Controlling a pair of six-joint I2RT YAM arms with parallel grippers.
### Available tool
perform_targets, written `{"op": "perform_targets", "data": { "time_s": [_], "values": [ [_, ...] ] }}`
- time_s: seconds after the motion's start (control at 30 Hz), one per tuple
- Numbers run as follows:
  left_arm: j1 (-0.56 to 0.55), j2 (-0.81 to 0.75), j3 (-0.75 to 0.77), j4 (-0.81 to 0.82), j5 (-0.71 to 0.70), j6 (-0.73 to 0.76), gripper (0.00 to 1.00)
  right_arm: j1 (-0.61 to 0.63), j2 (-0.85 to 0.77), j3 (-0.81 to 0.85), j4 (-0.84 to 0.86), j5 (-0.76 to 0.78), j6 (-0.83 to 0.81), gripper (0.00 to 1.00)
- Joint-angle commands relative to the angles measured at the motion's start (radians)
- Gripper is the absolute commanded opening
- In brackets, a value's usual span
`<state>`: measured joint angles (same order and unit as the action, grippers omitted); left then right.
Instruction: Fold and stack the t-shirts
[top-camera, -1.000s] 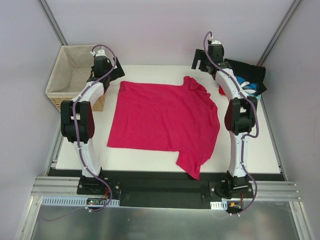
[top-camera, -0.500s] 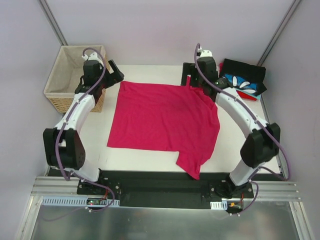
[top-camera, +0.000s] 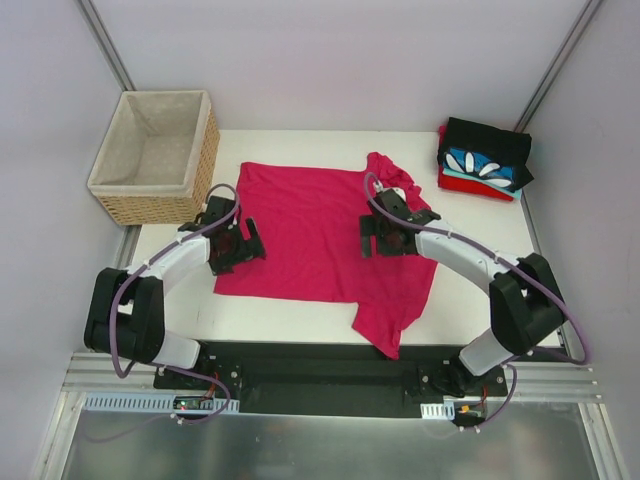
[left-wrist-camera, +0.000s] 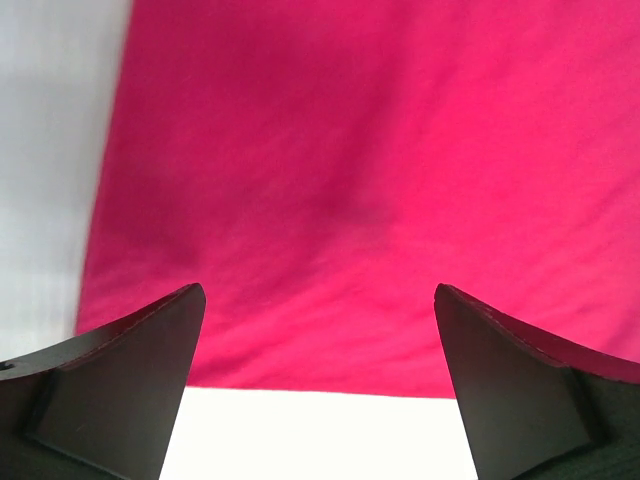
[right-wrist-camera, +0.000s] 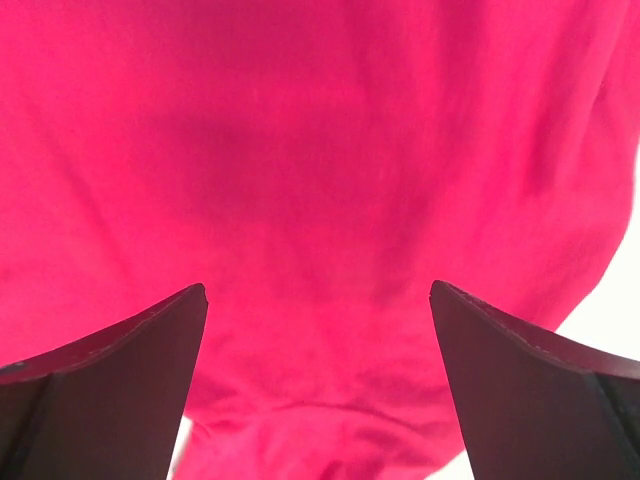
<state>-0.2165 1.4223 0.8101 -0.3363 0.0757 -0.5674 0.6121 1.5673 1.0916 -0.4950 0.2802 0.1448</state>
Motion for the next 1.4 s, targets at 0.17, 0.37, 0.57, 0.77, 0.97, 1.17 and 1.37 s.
{"op": "perform_targets", "data": {
  "time_s": [0.17, 0.37, 0.57, 0.77, 0.97, 1.17, 1.37],
  "values": [
    [-0.009, -0.111, -0.077, -0.01, -0.137, -0.077, 0.99, 0.054, -0.13, -0.104, -0.101, 0.091, 0.131, 0.99],
    [-0.009, -0.068, -0.072, -0.01, -0.143, -0.088, 0.99, 0.066, -0.167, -0.134, -0.215, 0.206, 0.183, 0.98],
    [-0.029, -0.014, -0.058, 0.0, -0.178, -0.094, 0.99, 0.074, -0.142, -0.153, -0.287, 0.295, 0.213, 0.96],
    [-0.043, 0.05, -0.052, 0.026, -0.165, -0.101, 0.99, 0.084, -0.078, -0.153, -0.339, 0.343, 0.248, 0.96],
    [-0.057, 0.067, -0.08, 0.029, -0.174, -0.112, 0.99, 0.095, 0.028, -0.141, -0.421, 0.405, 0.314, 0.97],
    [-0.064, 0.05, -0.094, 0.029, -0.174, -0.114, 0.99, 0.095, 0.105, -0.107, -0.465, 0.445, 0.357, 0.97],
    [-0.075, -0.052, -0.08, 0.016, -0.137, -0.123, 0.99, 0.098, 0.132, 0.025, -0.54, 0.48, 0.355, 0.97]
  ]
}}
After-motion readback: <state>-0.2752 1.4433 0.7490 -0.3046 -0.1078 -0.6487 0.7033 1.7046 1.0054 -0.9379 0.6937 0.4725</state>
